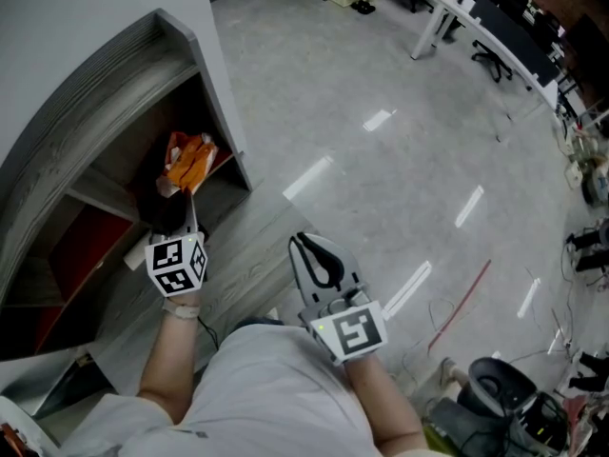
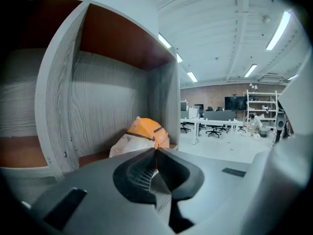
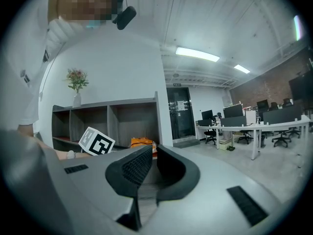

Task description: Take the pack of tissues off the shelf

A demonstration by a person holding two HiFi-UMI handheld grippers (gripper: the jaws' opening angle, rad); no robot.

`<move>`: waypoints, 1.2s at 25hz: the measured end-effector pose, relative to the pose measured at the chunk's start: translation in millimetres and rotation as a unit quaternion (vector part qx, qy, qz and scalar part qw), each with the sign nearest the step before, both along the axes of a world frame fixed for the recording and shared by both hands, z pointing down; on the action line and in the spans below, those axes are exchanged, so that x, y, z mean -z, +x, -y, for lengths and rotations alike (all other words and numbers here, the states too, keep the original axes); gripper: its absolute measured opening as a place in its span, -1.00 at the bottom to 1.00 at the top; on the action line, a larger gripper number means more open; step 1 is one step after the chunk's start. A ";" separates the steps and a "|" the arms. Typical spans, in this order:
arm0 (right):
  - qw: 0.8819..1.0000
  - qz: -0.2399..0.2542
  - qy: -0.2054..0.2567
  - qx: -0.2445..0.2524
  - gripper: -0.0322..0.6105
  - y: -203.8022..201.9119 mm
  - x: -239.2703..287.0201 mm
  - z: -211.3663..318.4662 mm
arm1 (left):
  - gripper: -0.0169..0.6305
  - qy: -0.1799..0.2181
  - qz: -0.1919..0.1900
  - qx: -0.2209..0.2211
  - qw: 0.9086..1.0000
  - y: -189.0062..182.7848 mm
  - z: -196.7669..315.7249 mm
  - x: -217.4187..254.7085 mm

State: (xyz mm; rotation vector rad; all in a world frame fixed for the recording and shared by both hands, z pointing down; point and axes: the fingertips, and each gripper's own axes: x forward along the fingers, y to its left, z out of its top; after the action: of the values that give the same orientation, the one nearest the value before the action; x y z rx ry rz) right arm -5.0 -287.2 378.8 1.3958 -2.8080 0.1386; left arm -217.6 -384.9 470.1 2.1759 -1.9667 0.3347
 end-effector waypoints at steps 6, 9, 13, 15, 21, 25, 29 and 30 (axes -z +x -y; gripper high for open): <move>1.000 0.004 0.004 0.000 -0.78 8.8 1.4 -12.6 | -0.89 0.003 0.000 -0.022 1.000 21.4 -17.2 7.4; 1.000 0.008 0.005 -0.002 -0.78 16.2 1.1 -19.1 | -0.89 0.004 0.001 -0.032 0.999 33.8 -26.8 8.8; 1.000 0.010 0.004 -0.006 -0.78 23.6 1.0 -27.9 | -0.89 0.008 0.003 -0.047 0.999 48.1 -39.3 15.8; 1.000 0.010 0.004 -0.009 -0.78 28.1 0.9 -32.7 | -0.89 0.010 0.002 -0.057 0.998 56.4 -46.4 19.4; 0.999 0.017 -0.001 -0.027 -0.78 48.5 1.1 -44.1 | -0.90 0.008 -0.006 -0.096 0.995 93.5 -62.9 25.1; 0.999 0.017 -0.008 -0.044 -0.78 63.6 -7.3 -51.1 | -0.90 0.001 -0.015 -0.132 0.991 123.6 -70.9 22.1; 0.997 0.020 -0.010 -0.068 -0.78 82.4 -12.4 -54.4 | -0.90 -0.003 -0.018 -0.173 0.985 155.5 -77.7 19.6; 0.997 0.021 -0.009 -0.075 -0.78 89.0 -12.5 -55.4 | -0.90 -0.004 -0.020 -0.184 0.983 165.0 -79.8 19.5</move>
State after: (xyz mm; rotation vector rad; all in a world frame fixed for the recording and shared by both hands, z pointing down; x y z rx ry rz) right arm 84.0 -231.9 391.3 1.6172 -2.7265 0.1946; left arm -52.5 -305.1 450.6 2.5153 -1.5305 0.3451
